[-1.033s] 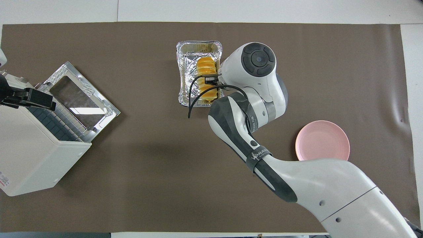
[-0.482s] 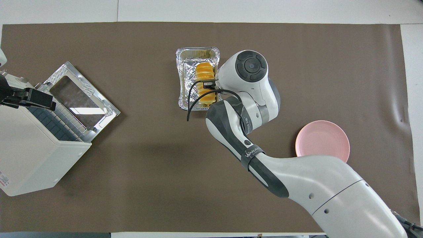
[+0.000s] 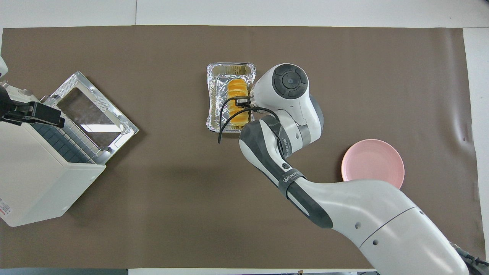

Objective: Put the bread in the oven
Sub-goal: 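Slide the foil tray with the right gripper toward the oven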

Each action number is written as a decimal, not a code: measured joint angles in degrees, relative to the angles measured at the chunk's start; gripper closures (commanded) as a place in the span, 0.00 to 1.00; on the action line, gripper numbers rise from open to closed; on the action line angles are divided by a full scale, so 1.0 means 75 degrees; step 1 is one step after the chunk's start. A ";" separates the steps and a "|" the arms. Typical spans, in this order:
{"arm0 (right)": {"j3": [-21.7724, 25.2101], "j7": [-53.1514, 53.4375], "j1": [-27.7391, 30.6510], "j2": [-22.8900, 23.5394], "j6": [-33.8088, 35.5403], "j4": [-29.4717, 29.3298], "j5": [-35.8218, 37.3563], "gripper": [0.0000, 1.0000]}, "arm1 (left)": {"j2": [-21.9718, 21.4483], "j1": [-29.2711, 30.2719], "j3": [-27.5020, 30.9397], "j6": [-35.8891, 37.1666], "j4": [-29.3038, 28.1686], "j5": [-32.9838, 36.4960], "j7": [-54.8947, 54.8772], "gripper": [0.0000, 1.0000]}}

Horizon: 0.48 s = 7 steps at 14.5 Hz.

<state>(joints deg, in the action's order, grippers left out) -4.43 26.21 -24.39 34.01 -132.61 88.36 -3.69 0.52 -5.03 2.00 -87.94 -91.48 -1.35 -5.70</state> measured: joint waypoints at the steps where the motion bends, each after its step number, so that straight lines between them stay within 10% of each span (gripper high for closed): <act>1: 0.0009 0.0000 -0.0006 -0.0017 0.0053 -0.0005 0.0019 0.01 | -0.0003 0.0000 -0.0003 0.0013 0.0000 0.0000 0.0000 0.00; 7: 0.0219 0.0000 0.0196 -0.0675 0.1344 -0.0574 0.0162 0.00 | -0.0099 0.0022 0.0017 0.0206 0.0000 0.0000 0.0008 0.00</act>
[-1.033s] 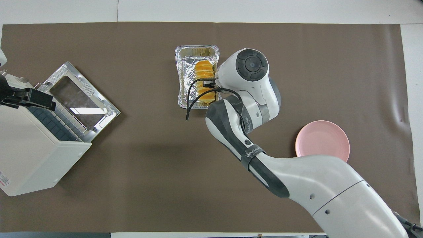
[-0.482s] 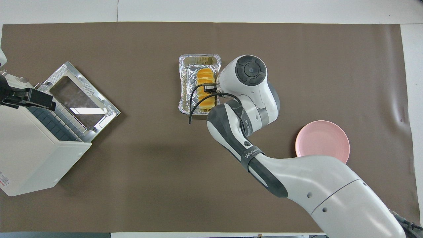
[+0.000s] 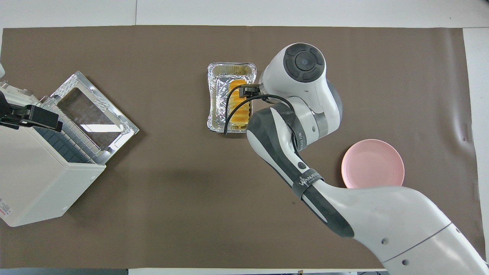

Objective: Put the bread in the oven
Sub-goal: 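Release the tray with the right gripper while the left gripper reaches it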

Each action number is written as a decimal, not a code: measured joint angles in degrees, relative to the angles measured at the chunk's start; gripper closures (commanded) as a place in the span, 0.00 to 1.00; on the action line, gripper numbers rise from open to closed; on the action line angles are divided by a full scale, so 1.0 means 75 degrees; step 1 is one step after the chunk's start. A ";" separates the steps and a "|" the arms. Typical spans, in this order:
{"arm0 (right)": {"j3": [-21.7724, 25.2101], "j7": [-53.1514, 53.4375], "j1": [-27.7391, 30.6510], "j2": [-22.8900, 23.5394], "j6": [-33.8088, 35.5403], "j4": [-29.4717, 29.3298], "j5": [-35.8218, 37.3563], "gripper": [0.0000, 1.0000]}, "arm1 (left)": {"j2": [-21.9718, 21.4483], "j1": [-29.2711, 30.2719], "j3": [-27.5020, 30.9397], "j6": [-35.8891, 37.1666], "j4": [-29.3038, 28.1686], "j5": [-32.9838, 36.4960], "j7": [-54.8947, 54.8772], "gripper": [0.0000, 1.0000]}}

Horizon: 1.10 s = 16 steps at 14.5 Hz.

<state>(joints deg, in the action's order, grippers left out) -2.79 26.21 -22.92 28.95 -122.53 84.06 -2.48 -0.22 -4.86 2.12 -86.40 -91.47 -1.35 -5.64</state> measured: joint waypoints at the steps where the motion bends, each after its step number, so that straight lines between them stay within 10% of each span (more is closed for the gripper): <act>1: 0.0016 -0.0001 0.0198 -0.0273 0.0310 -0.0016 0.0000 0.00 | -0.0034 0.0002 0.0002 0.0005 0.0000 0.0000 0.0004 0.00; 7: 0.0034 -0.1219 0.1601 -0.1720 0.2240 -0.0020 0.0002 0.00 | 0.0308 -0.0531 -0.0173 -0.0010 0.0337 -0.0023 0.0929 0.00; 16: 0.0042 -0.2502 0.3097 -0.3510 0.4760 0.0386 0.0002 0.00 | 0.4032 -0.2918 -0.0162 -0.1323 0.3468 -0.0793 0.5563 0.00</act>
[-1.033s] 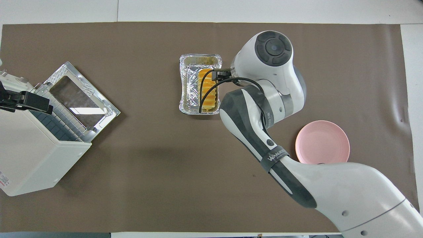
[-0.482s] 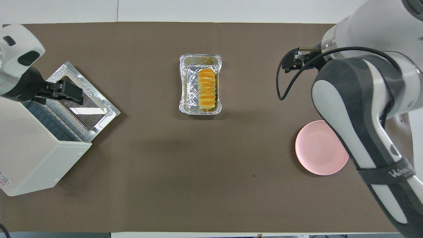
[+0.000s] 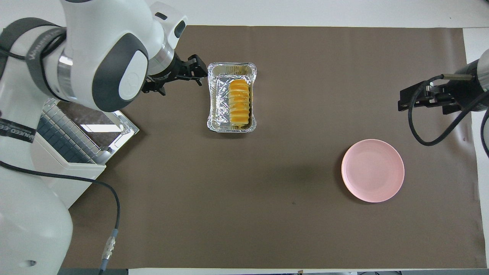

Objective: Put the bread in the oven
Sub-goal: 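Release the tray with the right gripper while the left gripper reaches it, then grasp the foil tray with the left gripper and lift it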

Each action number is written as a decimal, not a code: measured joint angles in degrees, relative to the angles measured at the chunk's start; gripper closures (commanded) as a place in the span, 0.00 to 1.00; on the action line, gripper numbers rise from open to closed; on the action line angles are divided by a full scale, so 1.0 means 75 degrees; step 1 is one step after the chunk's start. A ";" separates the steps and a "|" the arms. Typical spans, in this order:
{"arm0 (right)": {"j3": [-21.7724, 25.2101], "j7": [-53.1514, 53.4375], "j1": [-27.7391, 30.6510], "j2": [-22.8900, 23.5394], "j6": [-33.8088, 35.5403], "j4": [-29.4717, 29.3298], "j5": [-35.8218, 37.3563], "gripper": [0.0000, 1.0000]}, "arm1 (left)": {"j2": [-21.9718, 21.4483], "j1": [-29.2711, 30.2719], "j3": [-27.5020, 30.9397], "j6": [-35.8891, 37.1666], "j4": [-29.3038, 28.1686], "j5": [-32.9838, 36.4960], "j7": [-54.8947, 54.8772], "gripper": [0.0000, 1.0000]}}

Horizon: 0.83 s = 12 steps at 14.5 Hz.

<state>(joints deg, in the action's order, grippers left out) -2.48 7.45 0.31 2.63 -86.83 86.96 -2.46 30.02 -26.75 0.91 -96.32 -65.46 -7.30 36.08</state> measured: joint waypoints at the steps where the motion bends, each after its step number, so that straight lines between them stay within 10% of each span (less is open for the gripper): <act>1: 0.0001 -0.0035 0.0115 -0.0024 0.0038 0.0084 0.0000 0.00 | 0.0228 -0.0214 0.0046 -0.0334 0.0049 -0.0032 0.0326 0.00; 6: 0.0001 -0.0188 0.0516 -0.0068 0.0039 0.0278 0.0001 0.00 | 0.1594 -0.1961 0.0940 -0.1179 0.0455 -0.0039 0.1560 0.00; 12: 0.0002 -0.0188 0.0602 -0.0106 -0.0441 0.0435 0.0063 0.00 | 0.2576 -0.2296 0.1168 -0.1599 0.0904 -0.0044 0.1685 0.00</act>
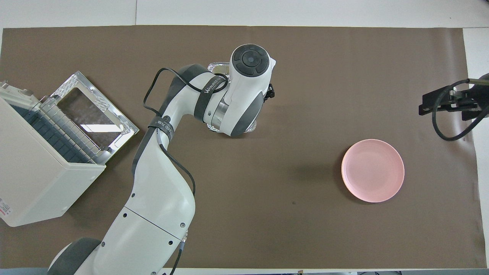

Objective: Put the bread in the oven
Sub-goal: 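Grasp the foil tray with the left gripper and lift it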

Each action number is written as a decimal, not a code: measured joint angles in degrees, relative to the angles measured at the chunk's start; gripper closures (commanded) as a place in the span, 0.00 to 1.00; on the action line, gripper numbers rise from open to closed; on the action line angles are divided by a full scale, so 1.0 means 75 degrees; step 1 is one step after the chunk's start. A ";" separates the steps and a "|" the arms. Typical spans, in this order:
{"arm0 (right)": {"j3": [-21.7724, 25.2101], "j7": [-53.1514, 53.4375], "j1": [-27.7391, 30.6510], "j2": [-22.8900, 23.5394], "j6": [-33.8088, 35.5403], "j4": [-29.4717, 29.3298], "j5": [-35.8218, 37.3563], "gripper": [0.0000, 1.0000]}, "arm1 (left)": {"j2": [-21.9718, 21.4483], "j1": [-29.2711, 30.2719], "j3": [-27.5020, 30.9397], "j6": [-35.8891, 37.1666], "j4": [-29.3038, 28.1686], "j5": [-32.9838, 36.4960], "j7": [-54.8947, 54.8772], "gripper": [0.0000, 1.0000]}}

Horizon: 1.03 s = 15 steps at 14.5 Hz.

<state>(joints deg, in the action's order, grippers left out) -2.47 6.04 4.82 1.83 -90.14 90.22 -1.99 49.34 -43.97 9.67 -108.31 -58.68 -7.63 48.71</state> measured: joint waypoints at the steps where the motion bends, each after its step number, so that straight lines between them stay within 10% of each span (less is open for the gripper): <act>1: 0.0001 -0.0028 0.0033 0.0000 -0.0052 0.0003 0.0001 0.00 | 0.0086 -0.0035 0.0000 0.0000 0.0101 -0.0001 0.0047 0.00; 11: -0.0023 -0.1073 0.0037 -0.0006 -0.0037 0.0015 0.0176 0.00 | 0.0118 -0.0130 0.0021 -0.0133 0.0267 -0.0001 0.0597 0.00; 15: -0.0023 -0.1090 0.0037 -0.0007 0.0069 0.0030 0.0177 0.00 | 0.0128 -0.0131 0.0014 -0.0147 0.0267 -0.0008 0.0730 0.32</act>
<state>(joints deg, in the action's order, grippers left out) -2.64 -2.14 5.10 1.78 -89.62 90.44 -0.66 50.30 -44.95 9.77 -109.41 -56.67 -7.68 54.19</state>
